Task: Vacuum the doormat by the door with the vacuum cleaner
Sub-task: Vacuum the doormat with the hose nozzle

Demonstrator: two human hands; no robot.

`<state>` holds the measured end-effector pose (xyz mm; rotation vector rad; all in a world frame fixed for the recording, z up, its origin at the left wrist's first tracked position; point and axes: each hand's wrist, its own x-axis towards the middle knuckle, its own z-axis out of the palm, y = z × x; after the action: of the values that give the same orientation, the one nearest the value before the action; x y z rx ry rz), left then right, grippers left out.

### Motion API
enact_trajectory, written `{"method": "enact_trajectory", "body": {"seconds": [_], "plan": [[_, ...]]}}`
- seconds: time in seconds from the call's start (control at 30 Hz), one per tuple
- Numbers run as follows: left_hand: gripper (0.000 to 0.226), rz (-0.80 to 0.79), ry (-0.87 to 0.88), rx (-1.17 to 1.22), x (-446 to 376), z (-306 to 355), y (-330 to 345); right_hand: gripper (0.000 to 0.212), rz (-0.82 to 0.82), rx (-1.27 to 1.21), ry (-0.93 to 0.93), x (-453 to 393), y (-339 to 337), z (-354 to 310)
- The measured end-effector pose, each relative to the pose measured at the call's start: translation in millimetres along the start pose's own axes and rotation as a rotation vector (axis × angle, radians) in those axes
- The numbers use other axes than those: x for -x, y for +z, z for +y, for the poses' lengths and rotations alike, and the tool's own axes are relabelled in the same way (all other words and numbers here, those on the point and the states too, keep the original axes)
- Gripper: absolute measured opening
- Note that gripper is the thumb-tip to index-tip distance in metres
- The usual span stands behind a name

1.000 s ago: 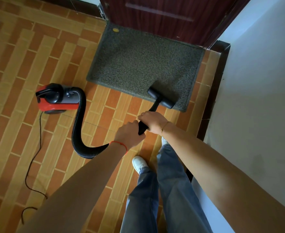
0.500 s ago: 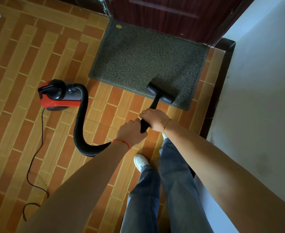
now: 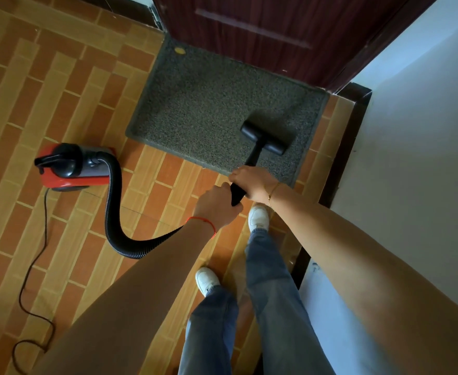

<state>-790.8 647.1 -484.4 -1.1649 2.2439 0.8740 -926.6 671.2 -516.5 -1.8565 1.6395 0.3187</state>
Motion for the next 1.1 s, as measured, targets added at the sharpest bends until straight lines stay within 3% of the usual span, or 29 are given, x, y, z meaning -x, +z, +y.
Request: {"method": "enact_trajectory", "body": {"seconds": [0.27,0.6,0.87,1.1], "plan": [[0.017,0.015,-0.023,0.054,-70,66,-38,0.032,-0.029,0.034,-0.019,-17,-45,93],[0.029,0.020,-0.018,0.117,-148,122,-69,0.034,-0.044,0.017,-0.027,-32,-89,184],[0.030,0.036,-0.017,0.135,-180,133,-92,0.030,-0.027,-0.003,-0.008,-47,-114,213],[0.022,0.042,-0.013,0.139,-176,112,-99,0.027,-0.019,-0.054,0.000,-56,-122,193]]}}
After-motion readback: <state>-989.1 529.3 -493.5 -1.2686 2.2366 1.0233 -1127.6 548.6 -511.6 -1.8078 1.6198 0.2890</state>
